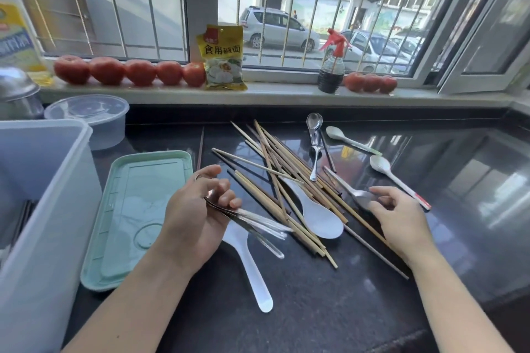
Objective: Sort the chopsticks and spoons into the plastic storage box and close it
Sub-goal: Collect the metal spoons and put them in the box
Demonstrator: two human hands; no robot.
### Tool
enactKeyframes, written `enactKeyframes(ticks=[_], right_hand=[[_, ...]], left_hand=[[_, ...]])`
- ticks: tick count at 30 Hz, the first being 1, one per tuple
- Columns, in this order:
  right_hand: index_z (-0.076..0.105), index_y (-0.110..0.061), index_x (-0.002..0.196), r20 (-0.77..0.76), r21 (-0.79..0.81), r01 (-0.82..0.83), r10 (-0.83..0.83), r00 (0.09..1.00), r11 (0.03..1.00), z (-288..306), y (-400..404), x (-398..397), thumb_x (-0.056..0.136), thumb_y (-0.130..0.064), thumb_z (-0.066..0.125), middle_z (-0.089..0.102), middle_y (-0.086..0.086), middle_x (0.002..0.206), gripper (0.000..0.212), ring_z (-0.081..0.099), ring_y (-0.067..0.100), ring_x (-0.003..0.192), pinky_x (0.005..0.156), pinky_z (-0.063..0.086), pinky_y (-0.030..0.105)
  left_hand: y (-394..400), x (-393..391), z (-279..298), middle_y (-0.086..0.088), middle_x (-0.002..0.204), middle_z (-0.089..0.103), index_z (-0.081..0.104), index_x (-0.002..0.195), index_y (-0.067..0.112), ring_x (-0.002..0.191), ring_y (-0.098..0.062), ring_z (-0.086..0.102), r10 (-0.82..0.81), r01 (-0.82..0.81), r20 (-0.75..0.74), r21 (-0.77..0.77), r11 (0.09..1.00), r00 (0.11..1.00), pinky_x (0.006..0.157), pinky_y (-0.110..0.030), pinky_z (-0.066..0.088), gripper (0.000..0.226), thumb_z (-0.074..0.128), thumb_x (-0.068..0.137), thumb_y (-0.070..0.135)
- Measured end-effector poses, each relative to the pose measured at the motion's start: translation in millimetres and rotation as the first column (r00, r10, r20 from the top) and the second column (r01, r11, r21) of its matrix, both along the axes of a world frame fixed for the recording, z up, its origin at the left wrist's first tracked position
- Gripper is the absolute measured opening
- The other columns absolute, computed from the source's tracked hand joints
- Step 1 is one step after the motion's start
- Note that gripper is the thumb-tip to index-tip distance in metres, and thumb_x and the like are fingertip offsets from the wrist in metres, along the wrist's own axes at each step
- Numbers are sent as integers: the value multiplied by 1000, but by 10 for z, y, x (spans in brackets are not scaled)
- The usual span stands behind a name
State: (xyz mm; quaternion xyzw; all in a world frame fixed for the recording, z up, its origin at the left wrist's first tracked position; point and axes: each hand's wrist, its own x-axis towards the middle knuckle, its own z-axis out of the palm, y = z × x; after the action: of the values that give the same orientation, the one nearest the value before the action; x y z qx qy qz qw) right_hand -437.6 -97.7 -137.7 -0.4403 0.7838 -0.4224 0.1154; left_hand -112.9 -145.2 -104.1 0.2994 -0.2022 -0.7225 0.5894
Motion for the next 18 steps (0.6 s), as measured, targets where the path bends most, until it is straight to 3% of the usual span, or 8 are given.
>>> enactKeyframes(ticks=[2,5,9,10,11,13,16,18], right_hand=[[70,-18,109,256,-136,2,33,966,991,56,5,-13,93,2,62,70,0,91,27,66,18,90,84,51,27],[70,-16,101,555,-354,54,163,816,934,295,54,41,97,8,52,69,15,99,30,66,16,82,77,57,19],[69,-6,105,592,-528,-67,424,685,846,715,130,289,92,4,62,69,15,98,18,70,22,96,96,56,33],[68,-4,112,578,-553,-135,496,648,822,819,145,366,84,0,70,68,14,100,28,70,23,99,95,56,31],[67,-6,117,549,-559,-210,548,631,802,914,149,442,77,-7,78,69,13,103,41,70,24,100,93,56,29],[72,-15,114,375,-513,-334,556,742,791,1065,132,617,71,-32,87,74,5,99,49,73,24,91,89,58,32],[76,-22,101,-139,-403,-386,361,922,830,1169,24,886,85,-40,75,72,-4,71,23,70,12,63,73,59,28],[77,-21,92,-447,-363,-458,280,850,811,1224,-77,1060,94,-33,68,67,-13,64,15,64,5,58,63,51,20]], left_hand=[[4,5,2,-6,68,44,55,107,8,53,-16,34,-18,18,25,-13,1000,1000,49,-29,37,22,39,97,-4],[15,-7,16,-3,66,44,55,106,8,50,-12,33,-27,35,105,-69,997,994,45,-25,36,12,44,108,12],[59,-19,52,-6,72,56,61,111,4,51,-13,39,-39,59,135,-145,988,990,46,-25,40,24,42,110,18],[72,-21,73,-9,78,63,62,113,3,52,-15,46,-50,72,134,-169,983,990,48,-27,46,27,42,109,19],[84,-17,99,-12,87,71,63,116,2,56,-18,57,-63,88,133,-190,978,989,52,-30,53,29,42,109,20],[95,2,139,-16,109,76,62,122,1,83,-26,75,-79,109,137,-234,966,987,73,-36,63,34,40,108,22],[112,36,190,-14,125,73,59,130,2,120,-28,68,-28,99,212,-331,938,977,105,-45,52,38,37,108,23],[120,67,186,-11,132,70,59,133,3,129,-21,62,-5,106,248,-398,911,969,115,-45,40,41,40,104,26]])
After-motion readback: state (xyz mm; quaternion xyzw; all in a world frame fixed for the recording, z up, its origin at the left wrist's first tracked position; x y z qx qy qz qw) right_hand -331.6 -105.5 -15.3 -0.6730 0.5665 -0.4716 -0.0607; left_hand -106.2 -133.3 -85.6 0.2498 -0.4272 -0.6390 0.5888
